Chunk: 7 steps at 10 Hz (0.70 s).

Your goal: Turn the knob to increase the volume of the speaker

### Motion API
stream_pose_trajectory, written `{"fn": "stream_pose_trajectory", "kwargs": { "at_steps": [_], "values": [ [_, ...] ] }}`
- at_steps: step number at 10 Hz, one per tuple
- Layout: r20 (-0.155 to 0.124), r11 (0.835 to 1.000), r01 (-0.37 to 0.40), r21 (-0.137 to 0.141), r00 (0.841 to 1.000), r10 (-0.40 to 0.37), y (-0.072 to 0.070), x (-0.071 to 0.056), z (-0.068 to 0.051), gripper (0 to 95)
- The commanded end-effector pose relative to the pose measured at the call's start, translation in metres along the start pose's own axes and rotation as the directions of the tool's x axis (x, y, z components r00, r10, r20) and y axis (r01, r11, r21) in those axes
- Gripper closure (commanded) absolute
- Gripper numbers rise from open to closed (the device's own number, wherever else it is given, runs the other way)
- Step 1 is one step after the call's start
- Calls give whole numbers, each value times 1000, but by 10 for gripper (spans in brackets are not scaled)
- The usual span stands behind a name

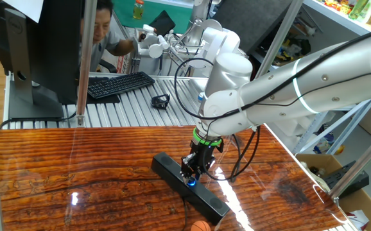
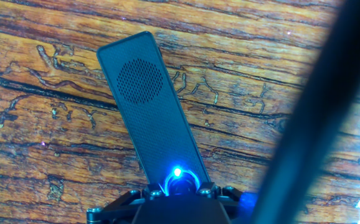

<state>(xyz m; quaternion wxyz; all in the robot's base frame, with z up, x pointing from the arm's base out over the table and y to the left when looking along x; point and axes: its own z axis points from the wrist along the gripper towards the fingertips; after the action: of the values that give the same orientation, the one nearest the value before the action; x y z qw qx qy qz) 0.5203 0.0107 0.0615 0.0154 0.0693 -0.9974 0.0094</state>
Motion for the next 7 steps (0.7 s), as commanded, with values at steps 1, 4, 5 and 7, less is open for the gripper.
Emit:
{"fn": "stream_pose_trajectory", "kwargs": {
  "at_steps": [1, 4, 5, 7],
  "values": [
    [1, 1000, 2, -1, 1000, -2, 0, 0, 0, 570],
    [1, 1000, 7, -1, 1000, -7, 0, 0, 1, 760],
    [1, 1000, 8, -1, 1000, -8, 0, 0, 1, 760],
    [1, 1000, 12, -1, 1000, -12, 0, 0, 1, 760]
  ]
}}
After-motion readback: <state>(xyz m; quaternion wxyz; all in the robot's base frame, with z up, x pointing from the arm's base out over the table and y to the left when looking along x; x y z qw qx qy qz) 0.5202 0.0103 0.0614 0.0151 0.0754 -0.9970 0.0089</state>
